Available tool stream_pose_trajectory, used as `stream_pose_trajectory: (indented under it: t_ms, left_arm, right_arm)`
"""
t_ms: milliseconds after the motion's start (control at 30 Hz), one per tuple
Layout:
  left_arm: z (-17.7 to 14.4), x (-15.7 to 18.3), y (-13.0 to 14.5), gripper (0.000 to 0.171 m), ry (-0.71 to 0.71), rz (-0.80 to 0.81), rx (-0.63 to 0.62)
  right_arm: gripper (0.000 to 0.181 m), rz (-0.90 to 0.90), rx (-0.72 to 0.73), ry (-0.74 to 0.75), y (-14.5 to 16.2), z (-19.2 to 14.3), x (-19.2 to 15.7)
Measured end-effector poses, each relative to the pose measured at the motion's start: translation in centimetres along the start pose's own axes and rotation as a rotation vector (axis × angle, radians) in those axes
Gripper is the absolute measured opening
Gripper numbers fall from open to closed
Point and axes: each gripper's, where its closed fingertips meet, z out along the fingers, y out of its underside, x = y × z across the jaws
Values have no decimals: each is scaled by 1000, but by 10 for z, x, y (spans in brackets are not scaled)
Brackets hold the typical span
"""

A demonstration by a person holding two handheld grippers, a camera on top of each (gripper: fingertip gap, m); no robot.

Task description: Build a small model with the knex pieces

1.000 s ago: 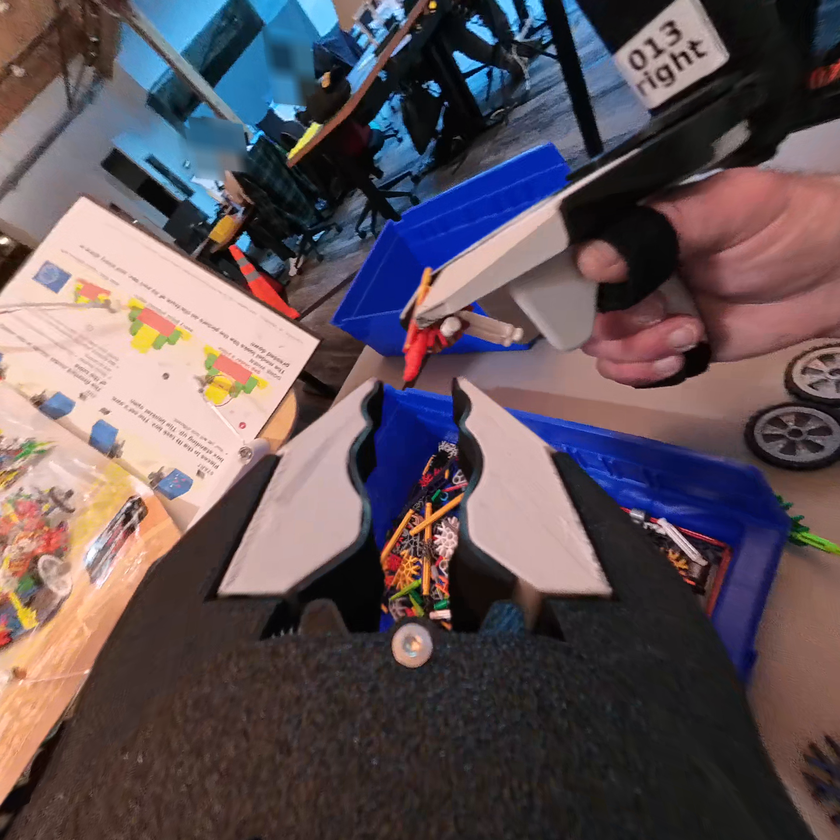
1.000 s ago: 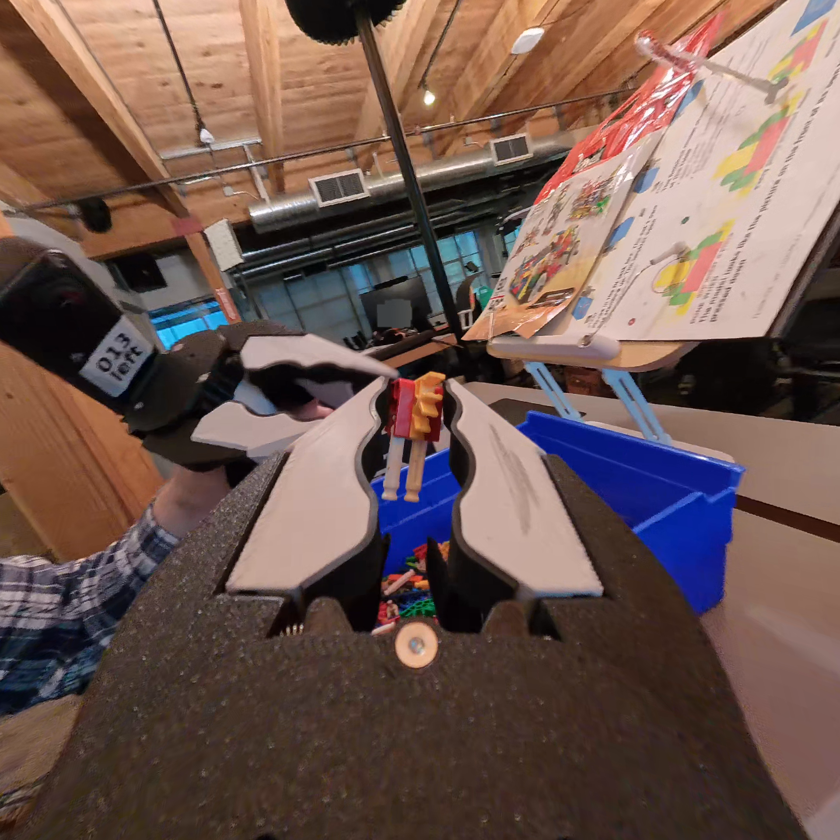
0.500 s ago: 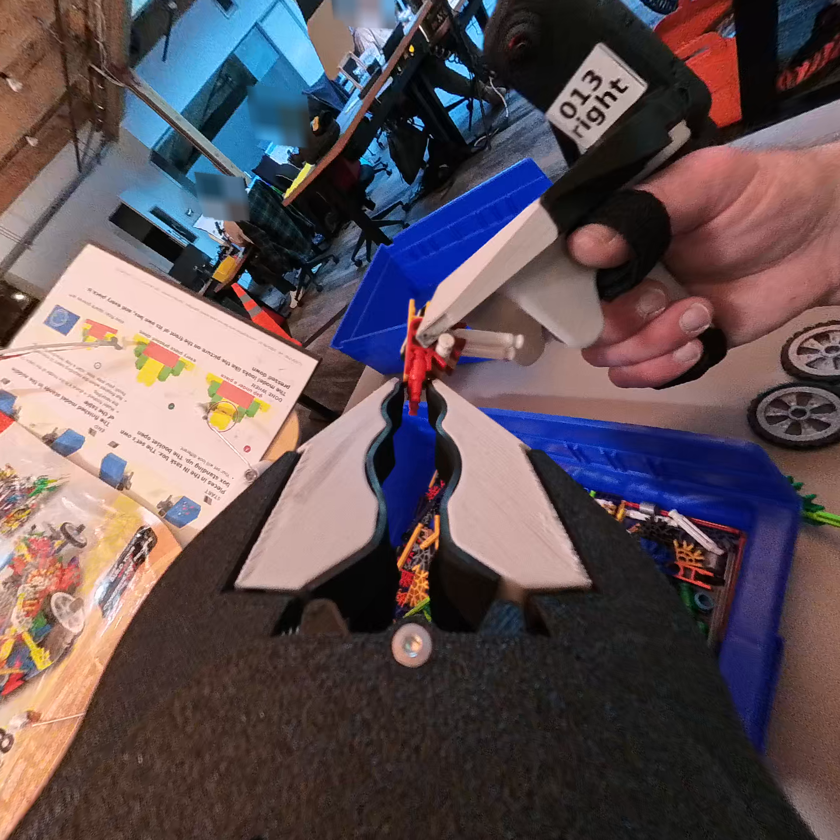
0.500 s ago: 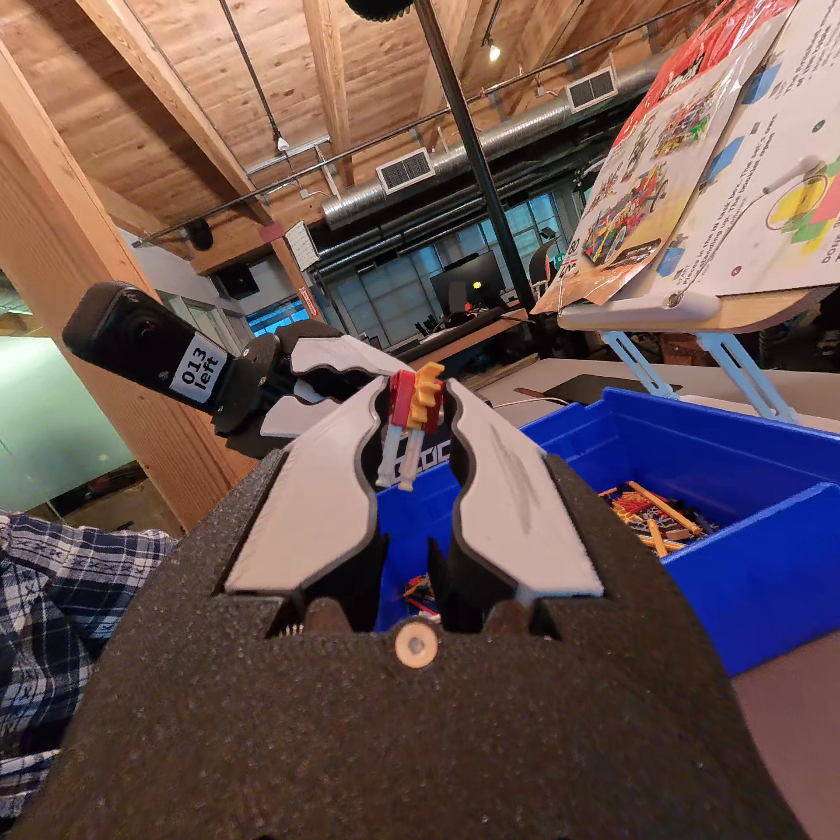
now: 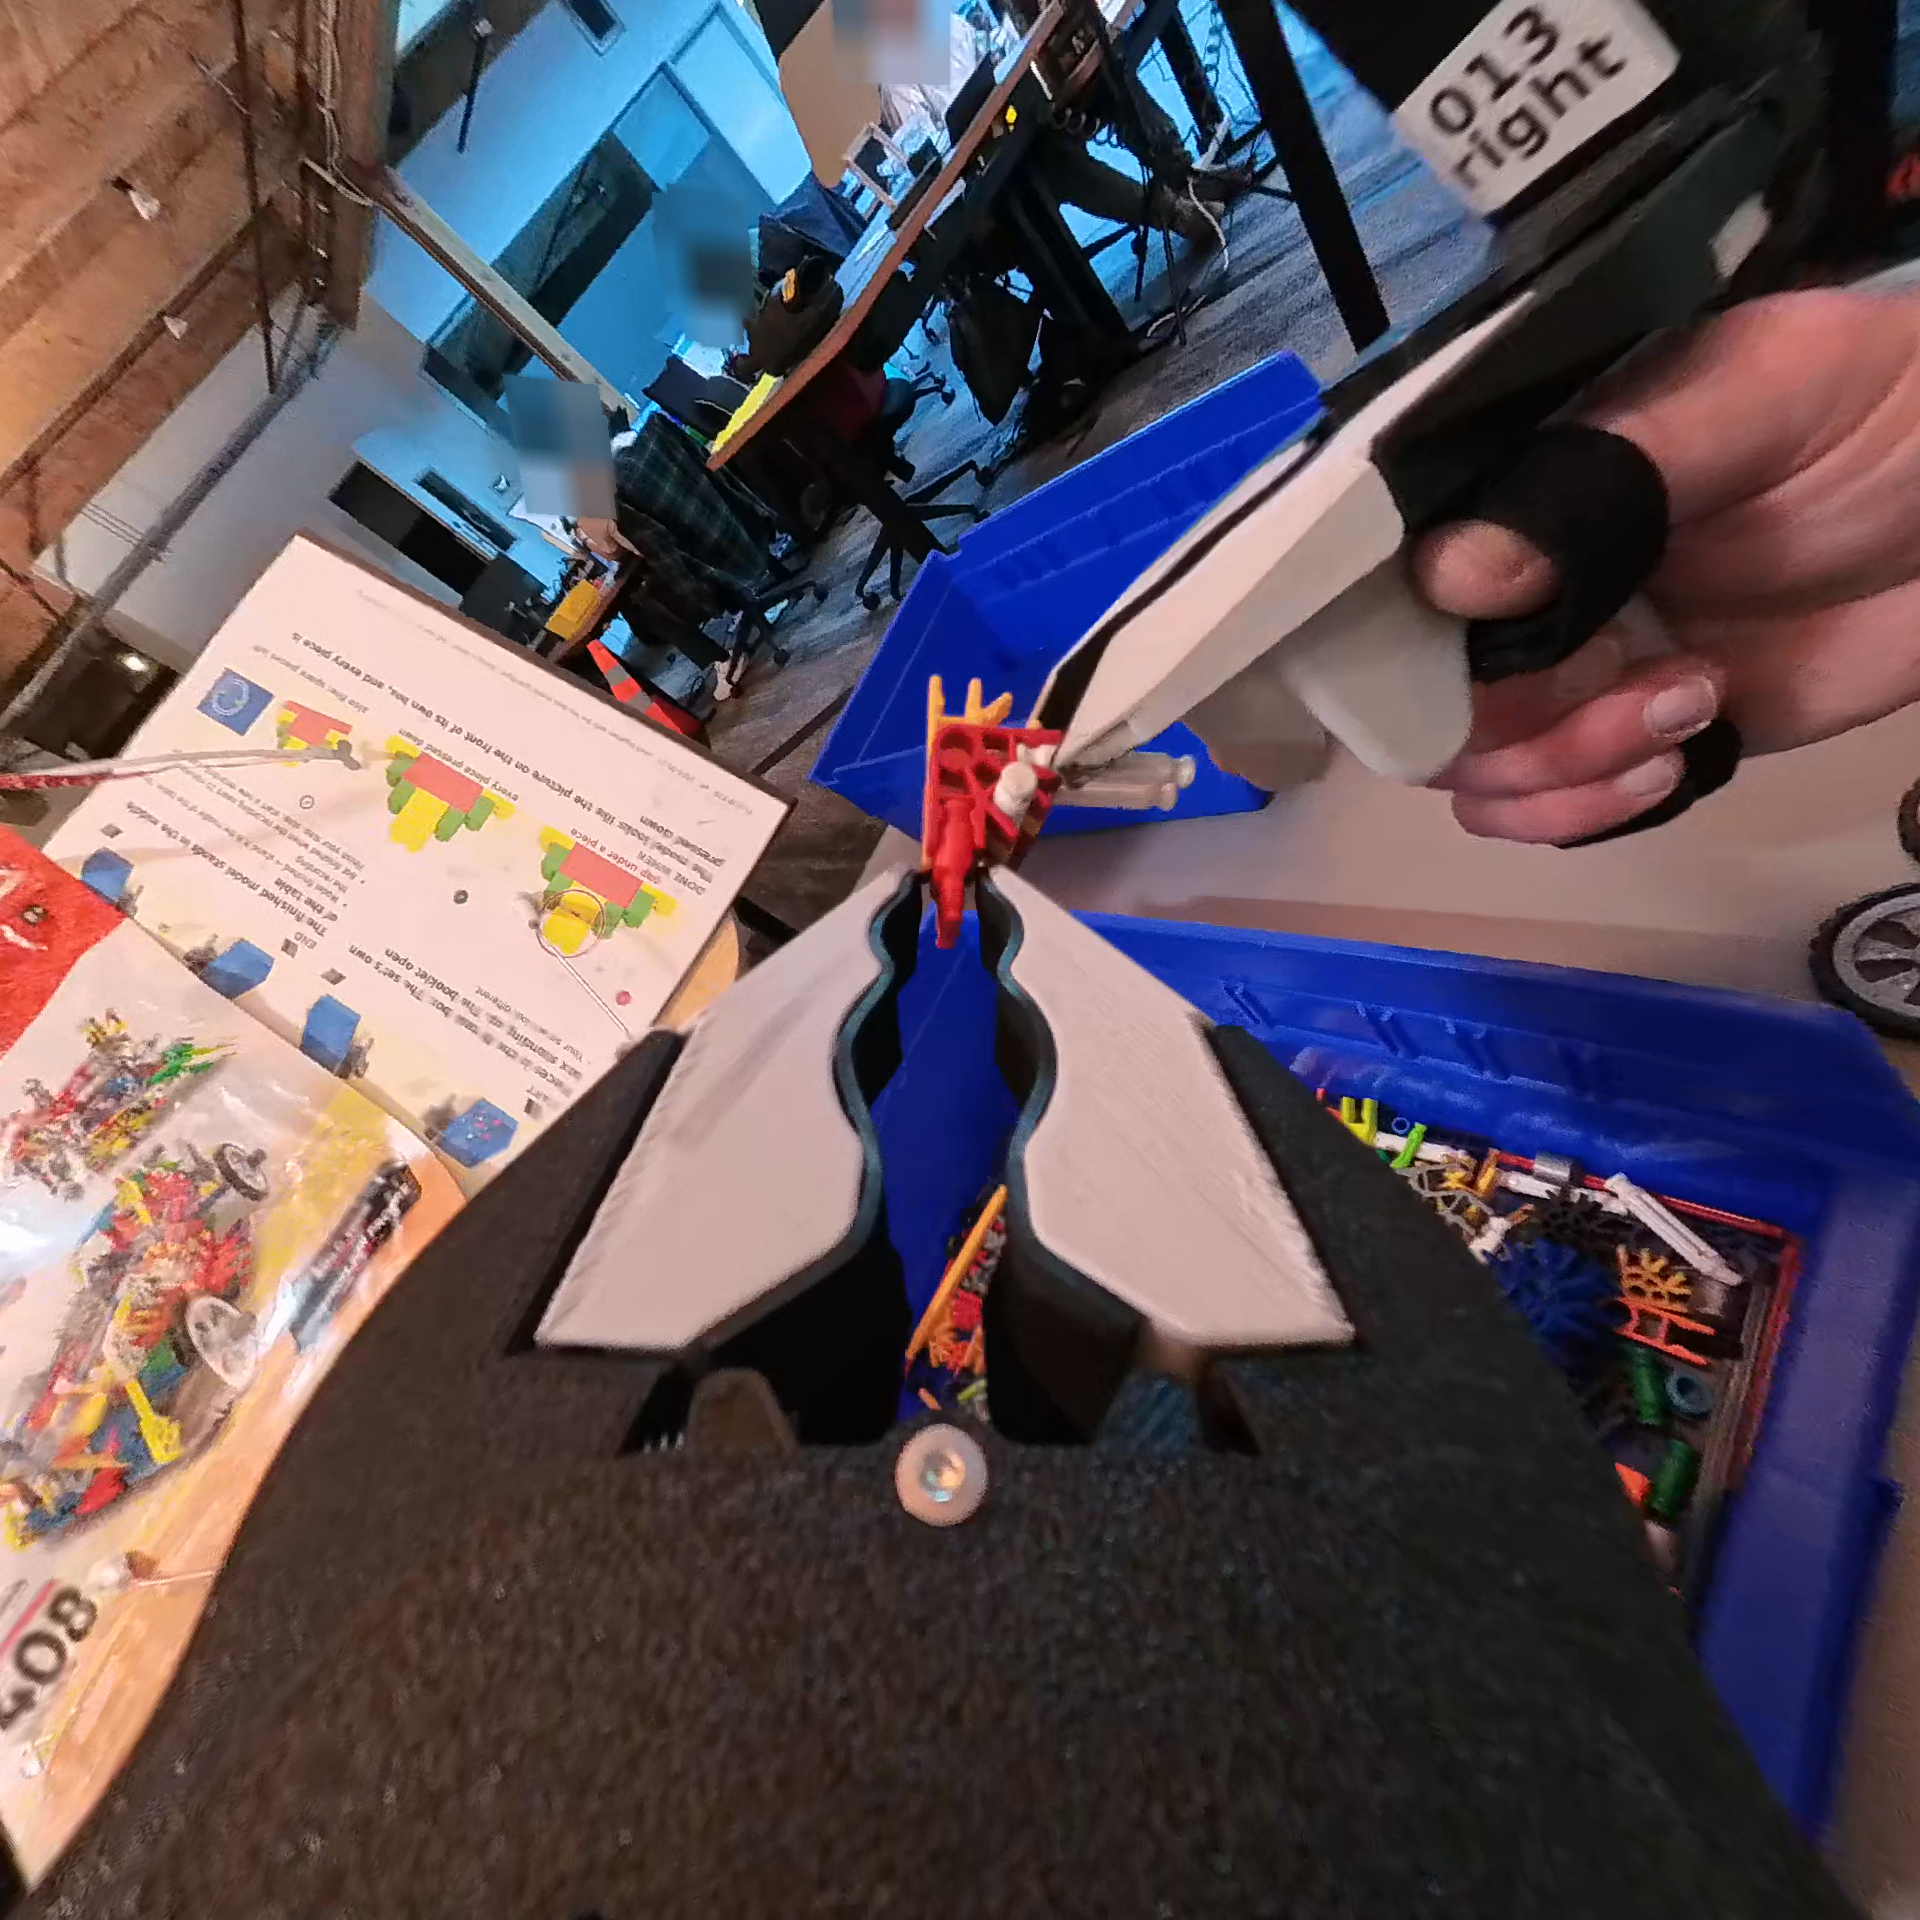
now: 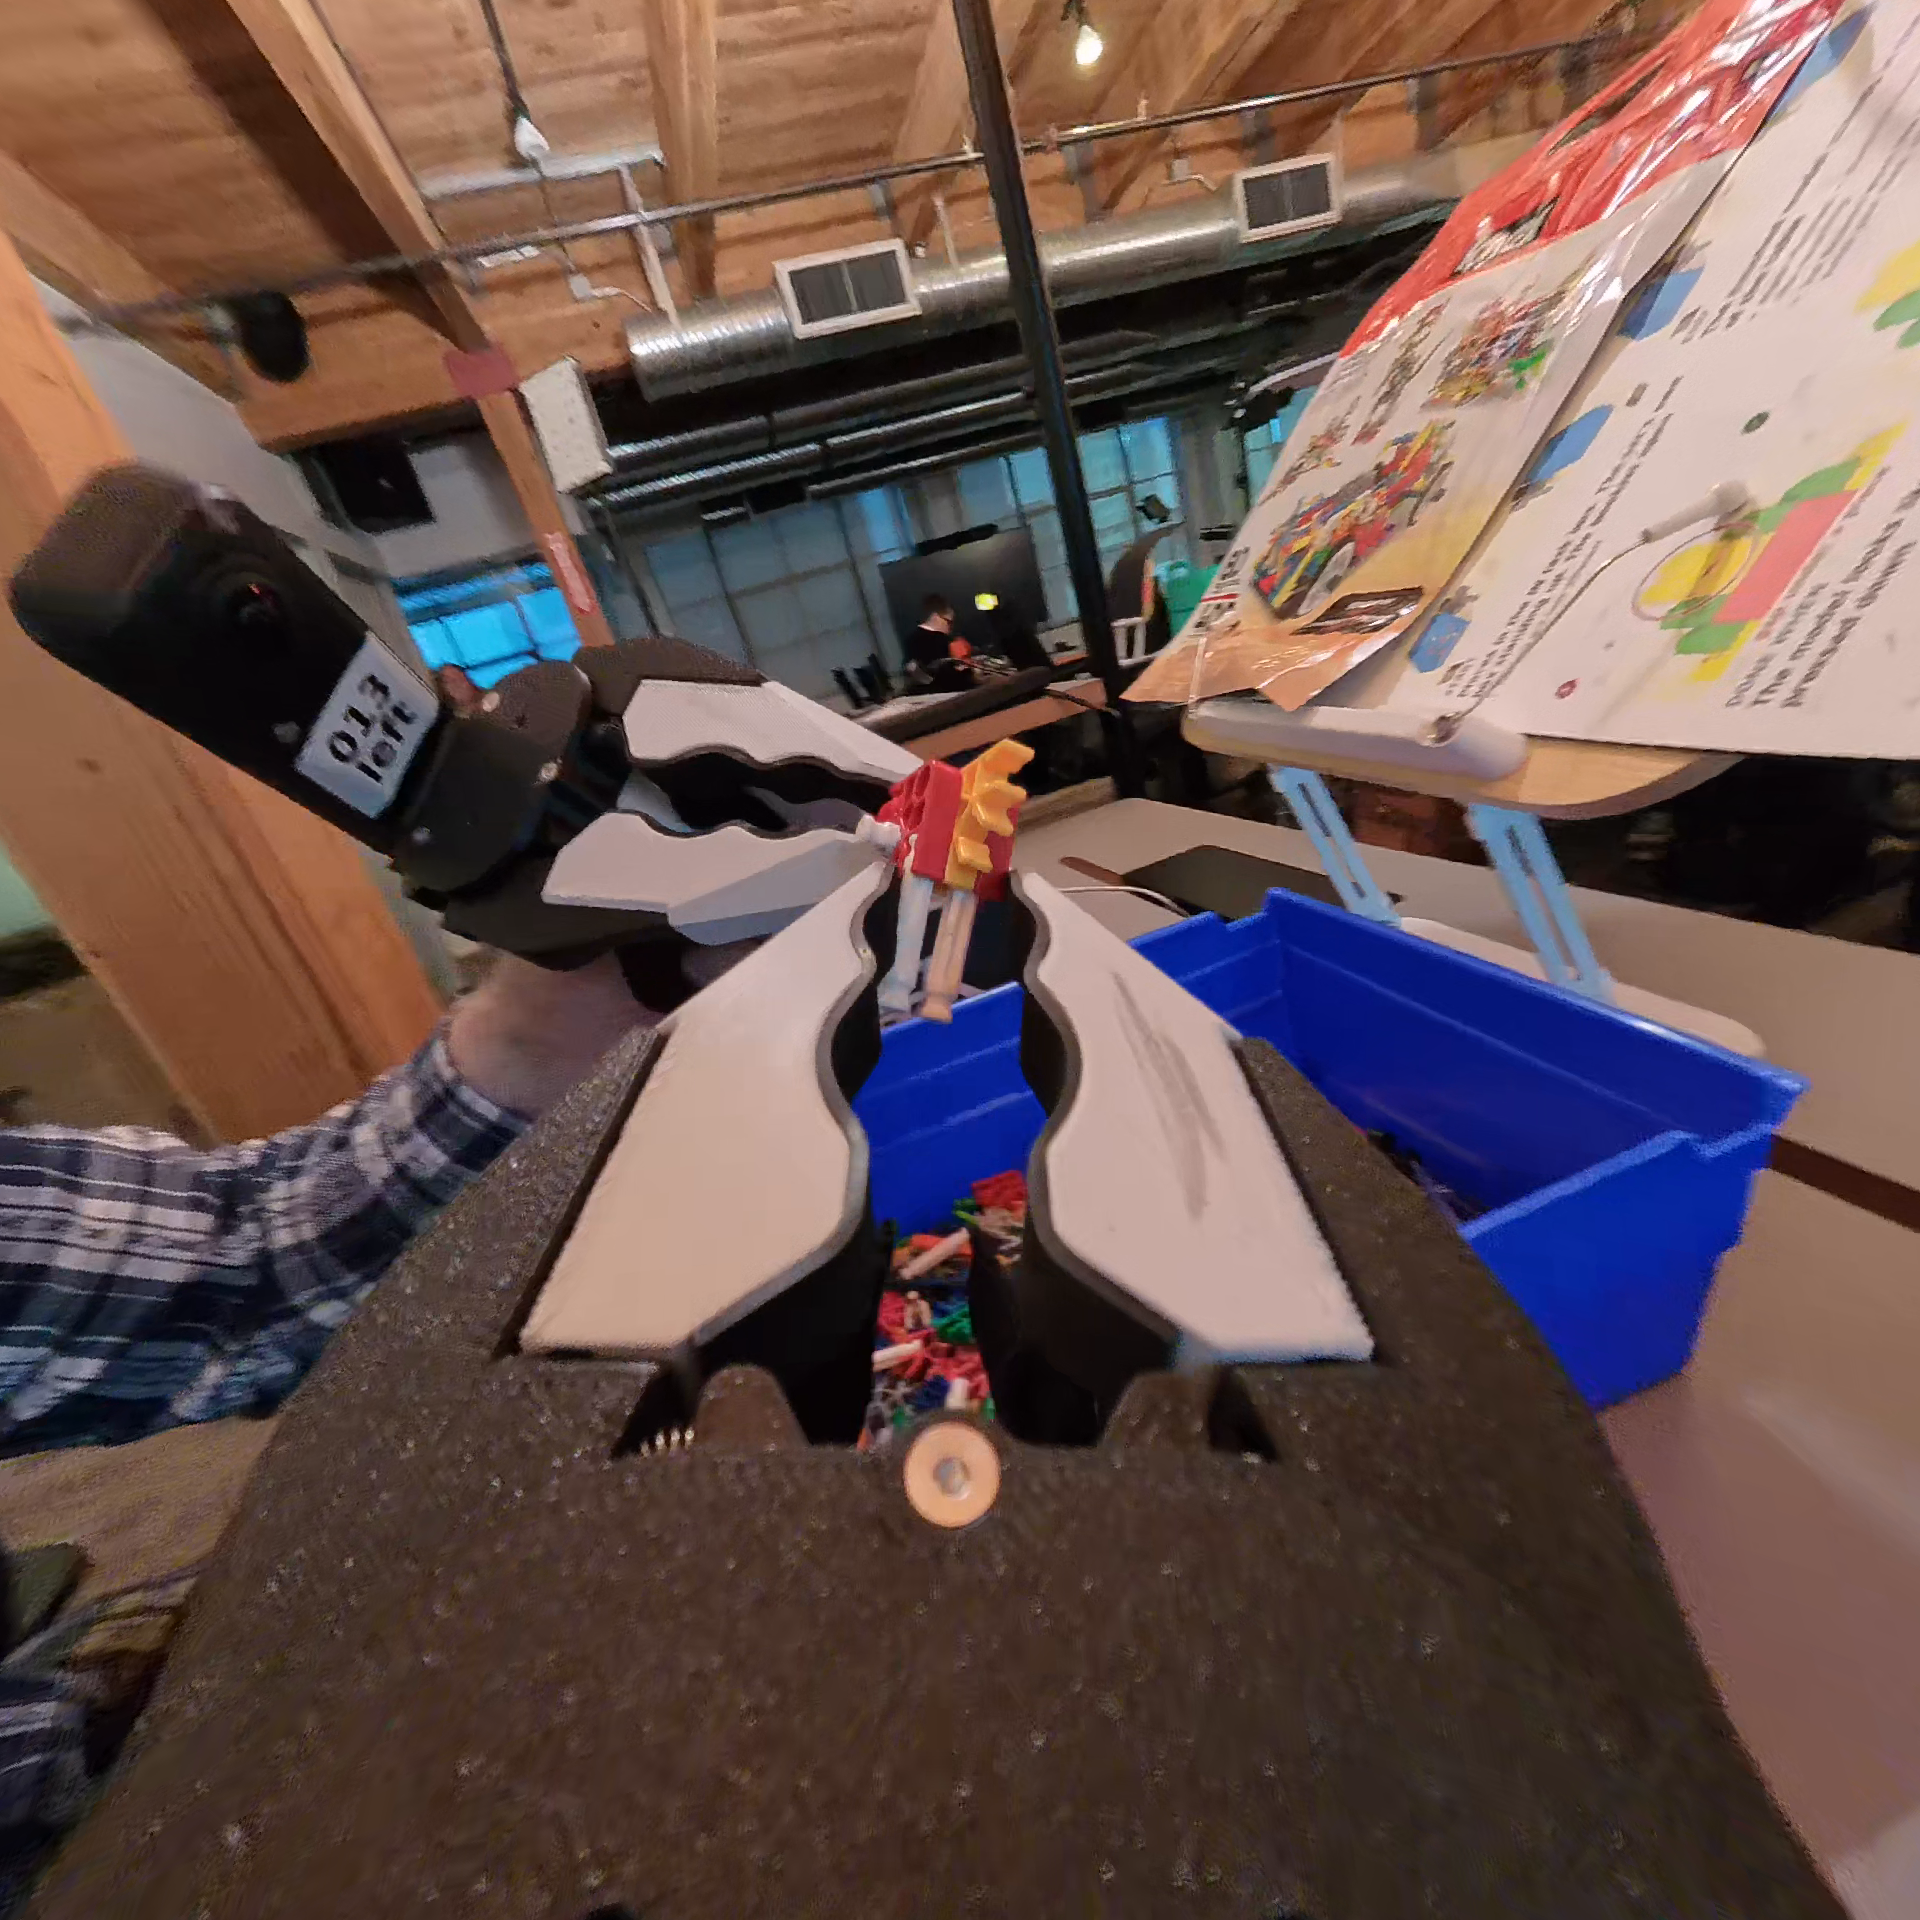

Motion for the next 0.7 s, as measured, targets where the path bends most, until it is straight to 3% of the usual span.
stream_pose_trajectory:
  t_ms: [67,133,333,500,700]
  left_arm:
    - [1,-1,1,9,13,-56,9]
    - [2,1,1,21,70,-154,30]
    - [-8,10,-17,47,397,-588,207]
    - [-13,21,-17,37,578,-752,222]
    - [-18,23,-25,32,650,-818,287]
  right_arm:
    - [19,-67,-6,47,1,1,3]
    - [18,-135,-4,94,-1,0,6]
    - [19,-321,-26,109,2,3,-3]
    - [18,-407,-13,74,1,5,-17]
    - [18,-478,-4,56,-3,1,-24]
